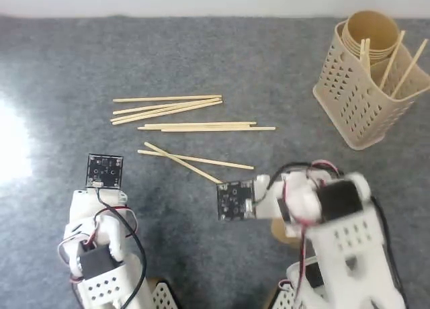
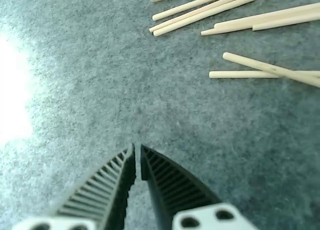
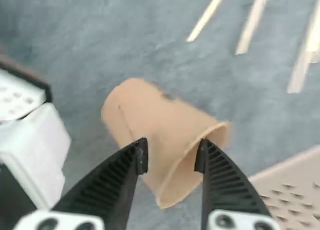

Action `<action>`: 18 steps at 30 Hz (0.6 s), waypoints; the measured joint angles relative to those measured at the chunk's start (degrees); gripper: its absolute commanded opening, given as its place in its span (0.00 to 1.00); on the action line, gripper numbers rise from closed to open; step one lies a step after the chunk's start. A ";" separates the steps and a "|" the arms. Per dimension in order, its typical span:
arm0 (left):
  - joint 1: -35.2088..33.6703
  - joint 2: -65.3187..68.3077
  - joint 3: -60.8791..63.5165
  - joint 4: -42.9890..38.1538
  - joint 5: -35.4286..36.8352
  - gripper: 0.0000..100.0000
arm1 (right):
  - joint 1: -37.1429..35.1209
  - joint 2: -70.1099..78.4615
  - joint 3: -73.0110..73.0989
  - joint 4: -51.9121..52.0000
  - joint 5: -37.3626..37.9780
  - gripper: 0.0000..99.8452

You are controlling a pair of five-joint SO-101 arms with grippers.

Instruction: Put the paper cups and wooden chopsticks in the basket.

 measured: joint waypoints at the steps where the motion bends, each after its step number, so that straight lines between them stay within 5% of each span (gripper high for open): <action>1: 0.00 0.00 0.00 0.00 0.00 0.01 | -0.79 -2.20 -0.09 0.00 -1.67 0.16; 10: 0.00 0.00 0.00 0.00 0.00 0.01 | -0.26 -11.16 9.58 0.00 -8.97 0.16; 18: 0.00 0.00 0.00 0.00 0.00 0.01 | 18.11 -12.22 7.65 -12.04 -8.35 0.16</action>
